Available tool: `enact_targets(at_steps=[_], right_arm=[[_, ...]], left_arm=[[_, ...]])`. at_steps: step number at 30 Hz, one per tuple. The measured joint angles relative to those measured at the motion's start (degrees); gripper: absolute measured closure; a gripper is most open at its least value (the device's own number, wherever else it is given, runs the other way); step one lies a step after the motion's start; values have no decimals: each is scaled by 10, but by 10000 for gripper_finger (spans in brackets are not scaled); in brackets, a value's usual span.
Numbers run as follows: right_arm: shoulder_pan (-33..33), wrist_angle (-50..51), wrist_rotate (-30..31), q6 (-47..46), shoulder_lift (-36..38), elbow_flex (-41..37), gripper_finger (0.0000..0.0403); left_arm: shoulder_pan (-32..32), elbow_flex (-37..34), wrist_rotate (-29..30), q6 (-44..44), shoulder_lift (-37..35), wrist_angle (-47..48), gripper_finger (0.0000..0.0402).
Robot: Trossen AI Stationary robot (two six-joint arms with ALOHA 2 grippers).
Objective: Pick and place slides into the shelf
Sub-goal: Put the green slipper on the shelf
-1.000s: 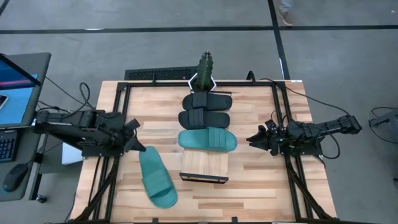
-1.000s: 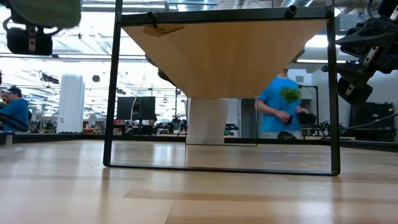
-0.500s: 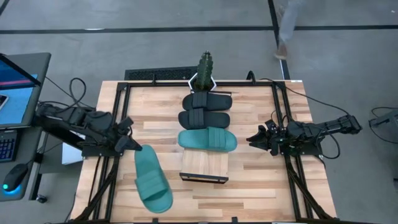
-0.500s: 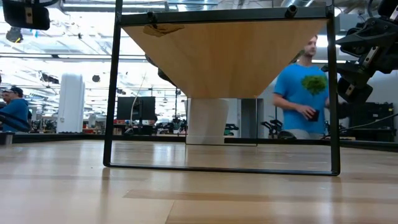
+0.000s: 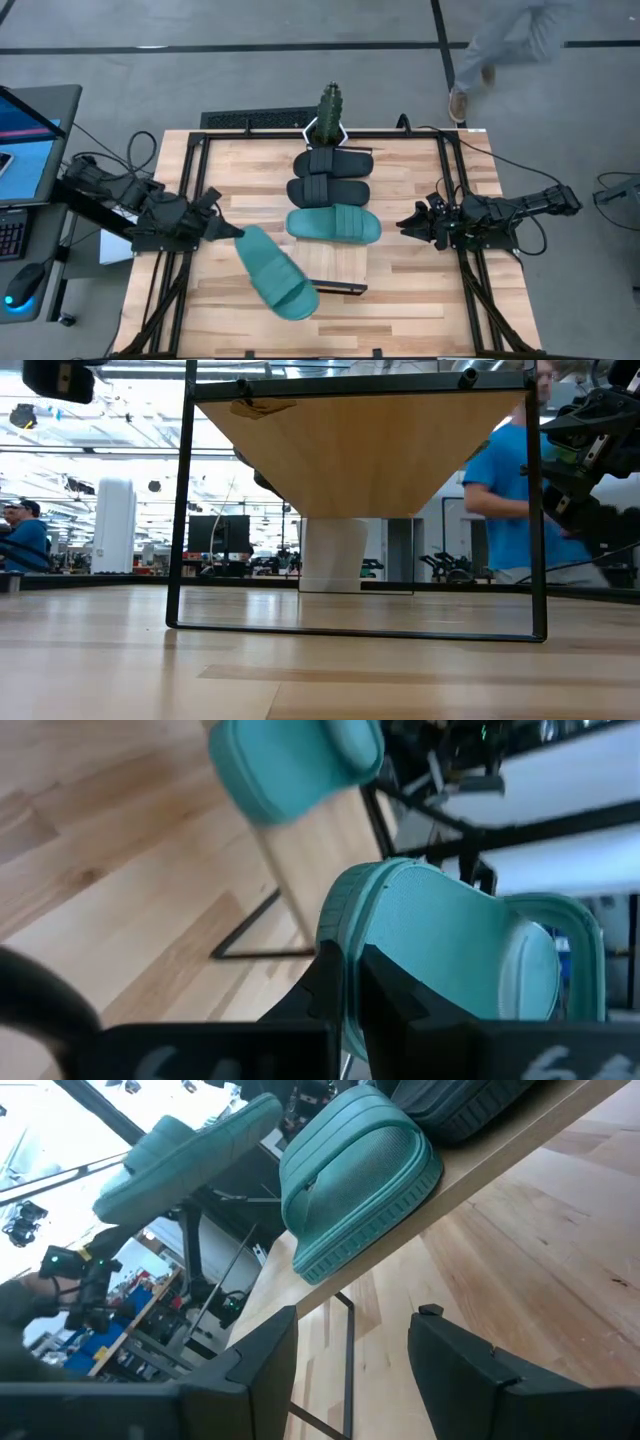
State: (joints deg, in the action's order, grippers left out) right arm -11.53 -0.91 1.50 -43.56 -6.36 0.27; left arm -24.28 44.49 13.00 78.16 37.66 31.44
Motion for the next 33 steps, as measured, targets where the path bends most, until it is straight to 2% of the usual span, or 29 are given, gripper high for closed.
enact_targets(at_steps=[8, 17, 33], right_arm=[[0, 0, 0, 0, 0, 0, 225], [0, 0, 0, 0, 0, 0, 225], [0, 0, 0, 0, 0, 0, 225]], left_arm=[[-16, 0, 100, 54, 102, -84, 401], [-17, 0, 159, 121, 194, -174, 401], [-27, 80, 223, 158, 313, -171, 401]])
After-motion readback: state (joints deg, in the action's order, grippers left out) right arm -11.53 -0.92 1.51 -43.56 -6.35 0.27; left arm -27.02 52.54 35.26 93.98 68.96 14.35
